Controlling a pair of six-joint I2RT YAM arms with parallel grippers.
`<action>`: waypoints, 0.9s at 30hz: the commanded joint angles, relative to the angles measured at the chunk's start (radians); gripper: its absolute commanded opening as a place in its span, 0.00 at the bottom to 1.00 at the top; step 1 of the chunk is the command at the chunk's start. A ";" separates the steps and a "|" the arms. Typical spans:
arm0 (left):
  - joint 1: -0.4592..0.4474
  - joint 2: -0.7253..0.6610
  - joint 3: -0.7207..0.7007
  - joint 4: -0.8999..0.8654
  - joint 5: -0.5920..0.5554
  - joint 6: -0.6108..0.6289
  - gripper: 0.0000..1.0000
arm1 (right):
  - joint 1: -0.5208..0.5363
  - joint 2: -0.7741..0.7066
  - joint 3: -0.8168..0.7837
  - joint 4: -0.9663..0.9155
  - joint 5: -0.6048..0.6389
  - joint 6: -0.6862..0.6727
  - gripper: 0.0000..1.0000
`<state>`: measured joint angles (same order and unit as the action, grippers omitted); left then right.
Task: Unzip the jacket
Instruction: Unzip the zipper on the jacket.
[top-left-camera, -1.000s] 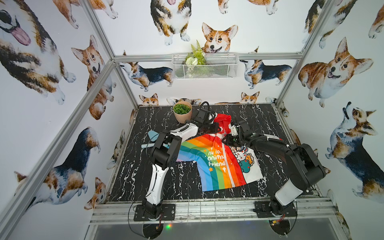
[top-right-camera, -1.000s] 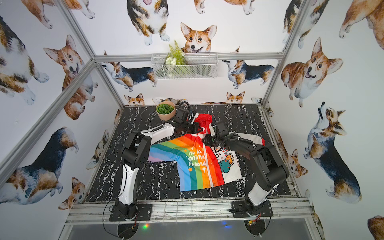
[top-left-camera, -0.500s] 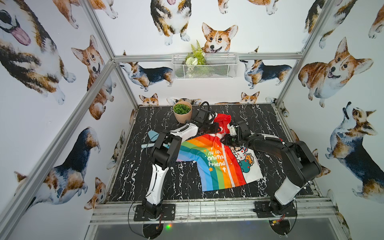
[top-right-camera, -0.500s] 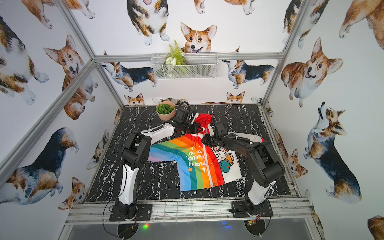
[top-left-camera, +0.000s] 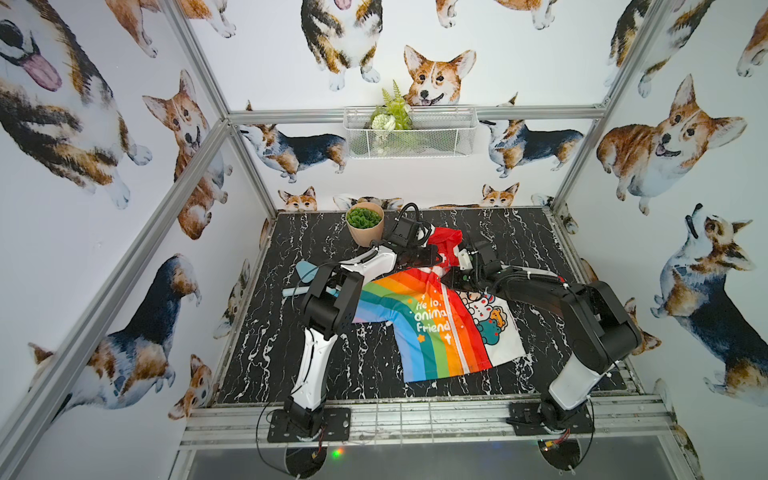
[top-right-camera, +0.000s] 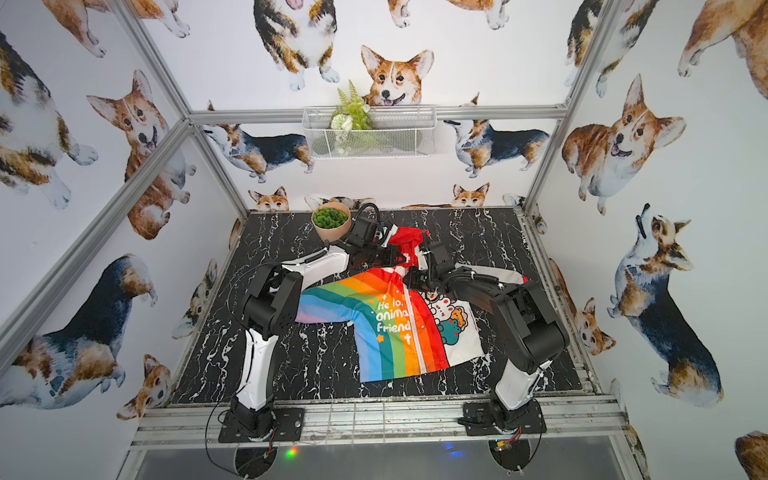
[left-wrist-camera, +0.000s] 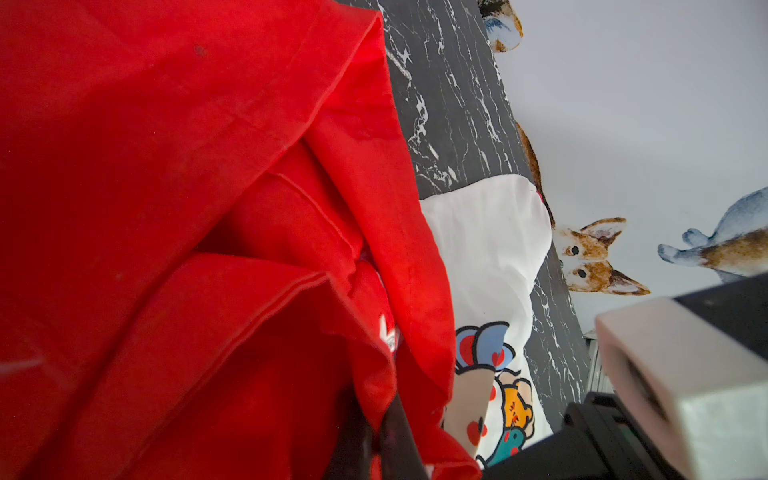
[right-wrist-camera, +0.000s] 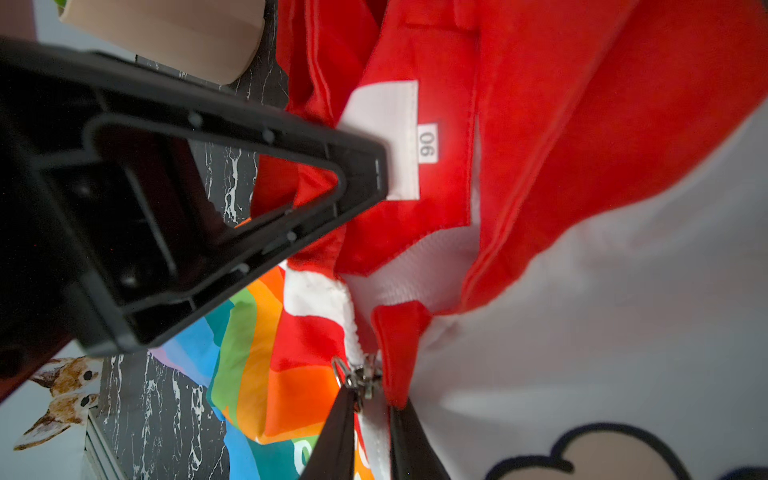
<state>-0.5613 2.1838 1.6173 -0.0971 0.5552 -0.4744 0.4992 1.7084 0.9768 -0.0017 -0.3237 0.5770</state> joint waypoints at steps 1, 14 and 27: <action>0.000 0.001 0.009 0.028 0.023 0.004 0.00 | 0.002 -0.002 0.000 0.040 0.003 0.011 0.16; 0.001 -0.004 0.005 0.028 0.020 0.006 0.00 | 0.001 -0.025 -0.017 0.034 0.040 0.007 0.03; 0.001 -0.008 0.004 0.023 0.010 0.006 0.00 | 0.001 -0.036 -0.033 0.042 -0.001 0.006 0.00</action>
<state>-0.5621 2.1838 1.6173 -0.0967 0.5617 -0.4744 0.4976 1.6825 0.9527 0.0151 -0.2951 0.5785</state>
